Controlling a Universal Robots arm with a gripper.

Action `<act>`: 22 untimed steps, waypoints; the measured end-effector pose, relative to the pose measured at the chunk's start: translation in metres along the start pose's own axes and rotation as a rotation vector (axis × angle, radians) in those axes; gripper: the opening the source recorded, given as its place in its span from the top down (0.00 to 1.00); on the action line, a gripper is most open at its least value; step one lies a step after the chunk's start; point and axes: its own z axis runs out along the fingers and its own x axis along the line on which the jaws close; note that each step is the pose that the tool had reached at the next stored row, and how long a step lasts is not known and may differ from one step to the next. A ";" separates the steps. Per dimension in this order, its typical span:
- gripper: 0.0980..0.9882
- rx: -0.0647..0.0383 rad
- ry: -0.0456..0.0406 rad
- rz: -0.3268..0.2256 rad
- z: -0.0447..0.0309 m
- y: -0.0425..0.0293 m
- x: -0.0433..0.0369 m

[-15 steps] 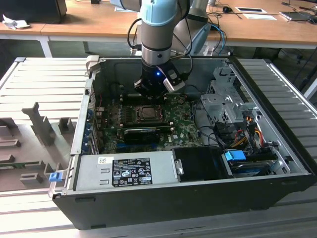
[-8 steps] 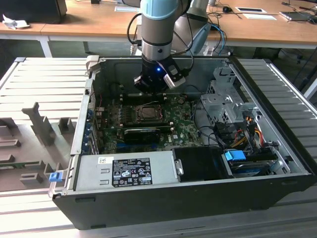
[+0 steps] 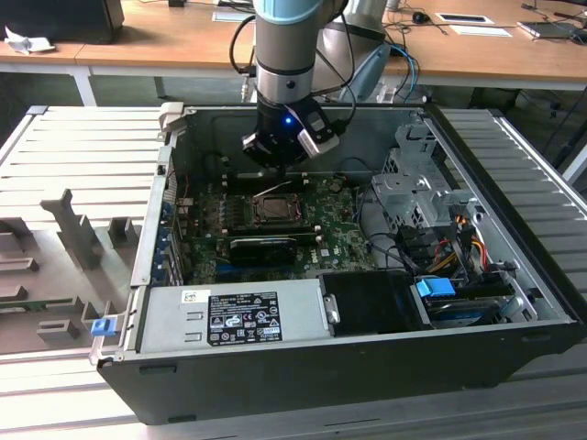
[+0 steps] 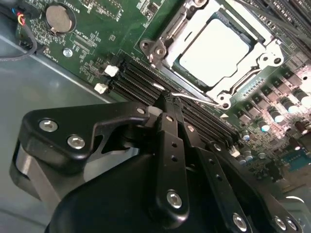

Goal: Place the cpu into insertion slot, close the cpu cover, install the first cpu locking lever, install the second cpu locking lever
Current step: 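Install the first cpu locking lever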

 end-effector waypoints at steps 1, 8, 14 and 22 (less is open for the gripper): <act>0.99 0.000 -0.0003 0.003 0.0000 -0.0004 0.0001; 0.99 0.001 -0.0005 0.006 0.0098 -0.0043 -0.0020; 0.99 0.004 -0.0003 0.006 0.0218 -0.0052 -0.0054; 0.99 0.024 0.0020 0.006 0.0257 -0.0057 -0.0053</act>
